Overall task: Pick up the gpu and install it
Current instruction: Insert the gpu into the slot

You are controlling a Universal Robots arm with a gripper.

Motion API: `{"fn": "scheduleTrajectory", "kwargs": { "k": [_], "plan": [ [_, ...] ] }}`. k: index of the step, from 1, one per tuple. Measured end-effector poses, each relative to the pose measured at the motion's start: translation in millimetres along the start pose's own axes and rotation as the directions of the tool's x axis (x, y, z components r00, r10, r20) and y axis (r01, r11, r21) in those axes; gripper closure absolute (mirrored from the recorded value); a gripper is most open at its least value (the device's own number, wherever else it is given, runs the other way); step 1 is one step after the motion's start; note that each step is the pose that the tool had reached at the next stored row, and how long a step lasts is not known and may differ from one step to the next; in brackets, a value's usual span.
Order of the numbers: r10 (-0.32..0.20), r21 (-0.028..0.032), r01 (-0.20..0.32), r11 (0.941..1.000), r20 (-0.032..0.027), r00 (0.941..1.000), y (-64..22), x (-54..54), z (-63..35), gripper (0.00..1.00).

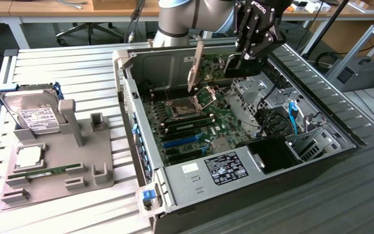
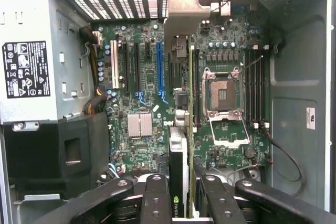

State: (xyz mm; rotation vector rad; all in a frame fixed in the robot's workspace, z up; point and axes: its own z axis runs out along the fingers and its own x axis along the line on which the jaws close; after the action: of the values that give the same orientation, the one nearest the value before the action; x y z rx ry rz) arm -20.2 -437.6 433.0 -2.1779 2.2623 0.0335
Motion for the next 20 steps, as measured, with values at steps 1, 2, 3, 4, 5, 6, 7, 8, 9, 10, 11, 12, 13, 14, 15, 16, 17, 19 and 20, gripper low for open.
{"fn": "scheduleTrajectory", "kwargs": {
  "k": [1,2,3,4,5,6,7,8,9,10,11,12,13,14,15,16,17,19,20],
  "plan": [
    [0.001,0.0000,-0.001,1.0000,0.0000,1.0000,1.2,0.0,0.0,0.73],
    [0.003,0.0000,-0.003,1.0000,0.0000,1.0000,2.6,0.0,0.0,0.73],
    [0.004,0.0000,-0.004,1.0000,0.0000,1.0000,3.7,0.0,0.1,0.73],
    [0.005,0.0001,-0.005,1.0000,0.0001,1.0000,4.9,-0.1,0.1,0.73],
    [0.006,0.0001,-0.006,1.0000,0.0001,1.0000,6.4,-0.1,0.2,0.73],
    [0.007,0.0001,-0.007,1.0000,0.0001,1.0000,7.9,-0.2,0.2,0.73],
    [0.008,0.0001,-0.008,1.0000,0.0002,1.0000,9.0,-0.2,0.2,0.73],
    [0.010,0.0001,-0.010,1.0000,0.0000,1.0000,10.2,-0.3,0.2,0.73],
    [0.010,0.0001,-0.010,0.9999,0.0001,0.9999,11.3,-0.3,0.2,0.73],
    [0.011,0.0001,-0.011,0.9999,0.0000,0.9999,12.7,-0.3,0.2,0.73],
    [0.011,0.0001,-0.011,0.9999,0.0000,0.9999,14.0,-0.4,0.3,0.73],
    [0.012,0.0001,-0.012,0.9999,0.0000,0.9999,15.4,-0.4,0.3,0.73],
    [0.012,0.0002,-0.012,0.9999,0.0001,0.9999,16.7,-0.4,0.4,0.73],
    [0.013,0.0002,-0.013,0.9999,0.0002,0.9999,18.0,-0.4,0.5,0.73],
    [0.013,0.0002,-0.013,0.9999,0.0001,0.9999,19.3,-0.4,0.5,0.73],
    [0.014,0.0002,-0.014,0.9999,0.0001,0.9999,19.8,-0.4,0.5,0.73],
    [0.014,0.0001,-0.014,0.9999,0.0000,0.9999,19.8,-0.4,0.5,0.73],
    [0.014,0.0002,-0.014,0.9999,0.0001,0.9999,20.0,-0.3,0.9,0.73],
    [0.014,0.0002,-0.014,0.9999,0.0002,0.9999,20.1,-0.3,1.8,0.73]
  ]
}}
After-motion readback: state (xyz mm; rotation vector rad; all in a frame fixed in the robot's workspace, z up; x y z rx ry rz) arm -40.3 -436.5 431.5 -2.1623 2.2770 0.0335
